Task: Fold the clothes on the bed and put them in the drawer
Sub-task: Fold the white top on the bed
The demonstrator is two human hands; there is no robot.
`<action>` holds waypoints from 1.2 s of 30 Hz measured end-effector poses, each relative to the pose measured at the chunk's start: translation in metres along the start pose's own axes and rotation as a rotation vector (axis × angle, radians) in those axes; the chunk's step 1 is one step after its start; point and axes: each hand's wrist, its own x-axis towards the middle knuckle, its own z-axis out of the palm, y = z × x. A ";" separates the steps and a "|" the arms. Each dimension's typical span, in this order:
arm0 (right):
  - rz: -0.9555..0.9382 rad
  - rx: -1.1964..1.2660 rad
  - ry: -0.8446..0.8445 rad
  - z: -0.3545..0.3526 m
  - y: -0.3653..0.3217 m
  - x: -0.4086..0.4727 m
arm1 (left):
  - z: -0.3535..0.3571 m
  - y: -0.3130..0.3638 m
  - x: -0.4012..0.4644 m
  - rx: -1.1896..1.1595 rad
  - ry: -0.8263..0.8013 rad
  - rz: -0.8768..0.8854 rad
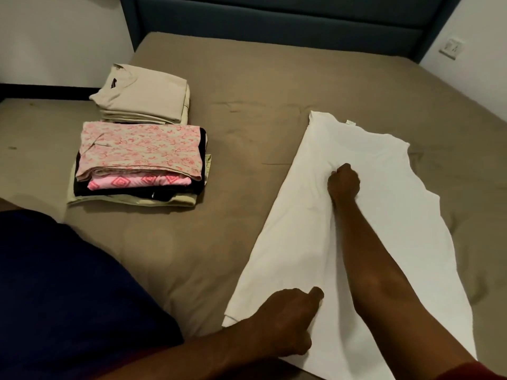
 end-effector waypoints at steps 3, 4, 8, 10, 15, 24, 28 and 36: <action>-0.003 0.049 -0.035 0.004 0.011 -0.001 | 0.007 0.000 -0.004 0.021 0.026 0.051; 0.008 0.069 -0.045 0.004 0.012 0.000 | 0.005 0.001 -0.006 0.008 0.027 0.055; 0.037 0.133 -0.078 -0.001 0.012 0.005 | -0.003 -0.001 -0.013 -0.155 -0.010 0.058; 0.048 0.177 -0.080 -0.003 0.012 0.004 | -0.007 -0.003 -0.015 -0.228 -0.031 0.098; -0.008 0.156 -0.101 -0.020 0.004 -0.014 | -0.026 -0.013 -0.032 -0.114 0.014 0.100; -0.015 0.028 0.063 -0.040 0.021 -0.141 | -0.054 -0.107 -0.066 -0.669 0.235 -0.464; 0.037 0.038 0.032 -0.060 0.026 -0.189 | -0.044 -0.119 -0.079 -0.575 0.137 -0.207; 0.101 0.037 0.044 -0.083 0.038 -0.265 | -0.042 -0.135 -0.089 -0.321 0.161 0.056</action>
